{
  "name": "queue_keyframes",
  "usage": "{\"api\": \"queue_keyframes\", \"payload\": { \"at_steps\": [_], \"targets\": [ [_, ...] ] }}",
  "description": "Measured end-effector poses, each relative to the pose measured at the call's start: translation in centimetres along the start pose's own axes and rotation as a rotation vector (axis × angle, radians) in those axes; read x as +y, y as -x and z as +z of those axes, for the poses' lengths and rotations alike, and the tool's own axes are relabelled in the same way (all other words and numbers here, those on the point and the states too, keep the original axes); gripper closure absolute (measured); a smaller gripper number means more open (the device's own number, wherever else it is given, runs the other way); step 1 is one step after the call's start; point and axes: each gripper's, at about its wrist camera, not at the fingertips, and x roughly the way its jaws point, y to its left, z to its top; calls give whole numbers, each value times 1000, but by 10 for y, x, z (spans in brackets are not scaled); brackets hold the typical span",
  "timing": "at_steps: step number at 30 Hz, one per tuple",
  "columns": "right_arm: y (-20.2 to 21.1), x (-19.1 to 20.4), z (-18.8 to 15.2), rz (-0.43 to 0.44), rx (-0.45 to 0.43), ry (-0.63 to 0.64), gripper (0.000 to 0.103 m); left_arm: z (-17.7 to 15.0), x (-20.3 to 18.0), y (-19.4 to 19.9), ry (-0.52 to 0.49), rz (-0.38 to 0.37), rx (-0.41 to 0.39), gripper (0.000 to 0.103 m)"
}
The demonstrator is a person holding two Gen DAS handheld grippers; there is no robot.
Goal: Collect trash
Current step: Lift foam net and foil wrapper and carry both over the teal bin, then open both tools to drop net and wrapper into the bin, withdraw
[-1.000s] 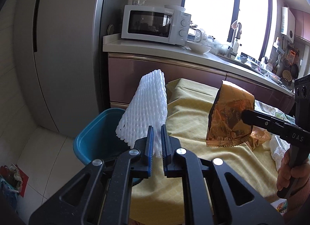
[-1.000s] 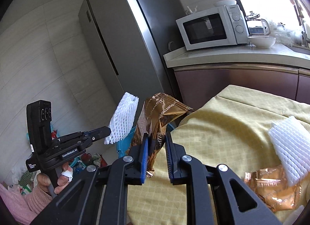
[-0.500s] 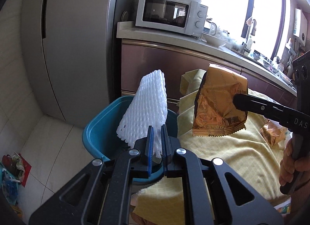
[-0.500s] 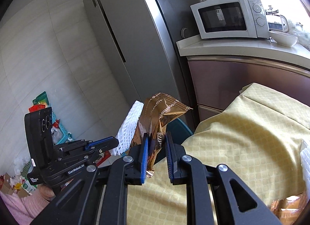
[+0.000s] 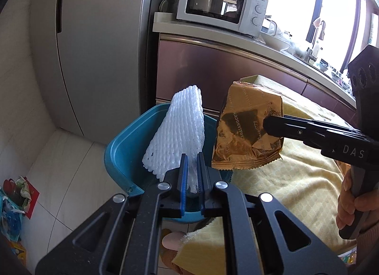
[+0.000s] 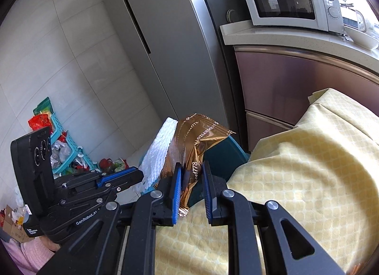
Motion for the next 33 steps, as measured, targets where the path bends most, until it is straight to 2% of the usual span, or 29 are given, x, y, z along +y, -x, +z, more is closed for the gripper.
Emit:
{"api": "queue_keyframes", "payload": {
  "at_steps": [16,20,23,33],
  "targets": [
    [-62,2,8,-17,153,-28,85,-9,20,-32,59,20,66,93],
    [-75,-3,9,-6,195,-68,77,-11,24,-37,82,18,75,93],
    [-76,-5,9,0,193,-84,74,-14,25,-40,97,18,77,93],
    [-54,-9,-2,19,151,-107,74,-17,19,-35,87,25,53,91]
  ]
}}
